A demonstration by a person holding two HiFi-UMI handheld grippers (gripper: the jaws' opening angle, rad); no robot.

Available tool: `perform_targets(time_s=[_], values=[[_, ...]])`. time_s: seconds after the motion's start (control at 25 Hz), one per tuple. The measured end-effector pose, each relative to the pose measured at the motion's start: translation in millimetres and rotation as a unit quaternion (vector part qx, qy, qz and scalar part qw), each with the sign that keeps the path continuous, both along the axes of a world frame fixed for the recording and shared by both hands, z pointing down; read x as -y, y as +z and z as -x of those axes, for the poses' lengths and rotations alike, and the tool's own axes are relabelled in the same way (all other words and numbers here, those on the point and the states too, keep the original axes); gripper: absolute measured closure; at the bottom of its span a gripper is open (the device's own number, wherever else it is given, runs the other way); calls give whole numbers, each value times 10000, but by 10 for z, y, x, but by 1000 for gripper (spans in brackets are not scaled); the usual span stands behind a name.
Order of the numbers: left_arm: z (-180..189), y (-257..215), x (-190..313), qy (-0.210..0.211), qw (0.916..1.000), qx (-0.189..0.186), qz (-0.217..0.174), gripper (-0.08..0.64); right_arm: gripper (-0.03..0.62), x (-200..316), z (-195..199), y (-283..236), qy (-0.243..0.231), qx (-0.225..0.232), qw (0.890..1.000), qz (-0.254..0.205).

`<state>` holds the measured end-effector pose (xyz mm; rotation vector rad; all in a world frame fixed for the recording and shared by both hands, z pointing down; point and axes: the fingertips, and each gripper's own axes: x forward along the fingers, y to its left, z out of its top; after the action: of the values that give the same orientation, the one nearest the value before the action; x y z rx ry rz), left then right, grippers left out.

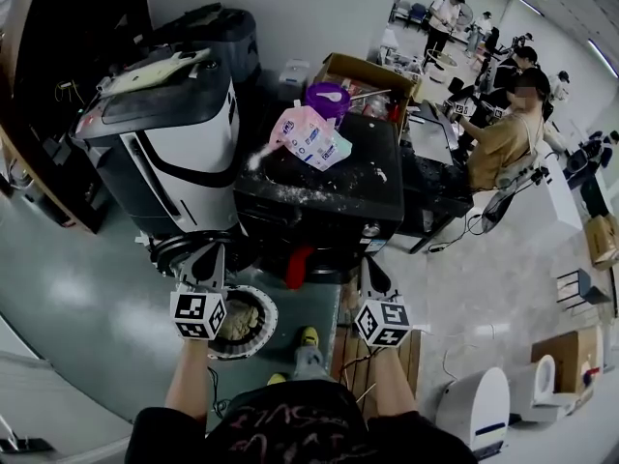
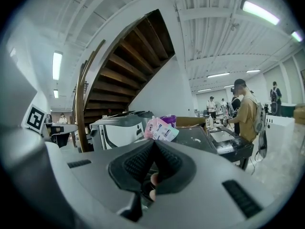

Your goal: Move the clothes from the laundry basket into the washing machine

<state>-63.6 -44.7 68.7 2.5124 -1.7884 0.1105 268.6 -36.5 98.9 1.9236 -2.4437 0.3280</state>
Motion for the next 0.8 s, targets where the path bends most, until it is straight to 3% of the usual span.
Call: perform_targets(time_s=[0.44,0.8], values=[[42,-224,-86,-32,9997,21,-261,549,589,-81,54,-233,21,-254,9996,-151],[81,-206,-122,-69,9997,51,-215,549,589,-121,63,-348,27,-231,9994,-261]])
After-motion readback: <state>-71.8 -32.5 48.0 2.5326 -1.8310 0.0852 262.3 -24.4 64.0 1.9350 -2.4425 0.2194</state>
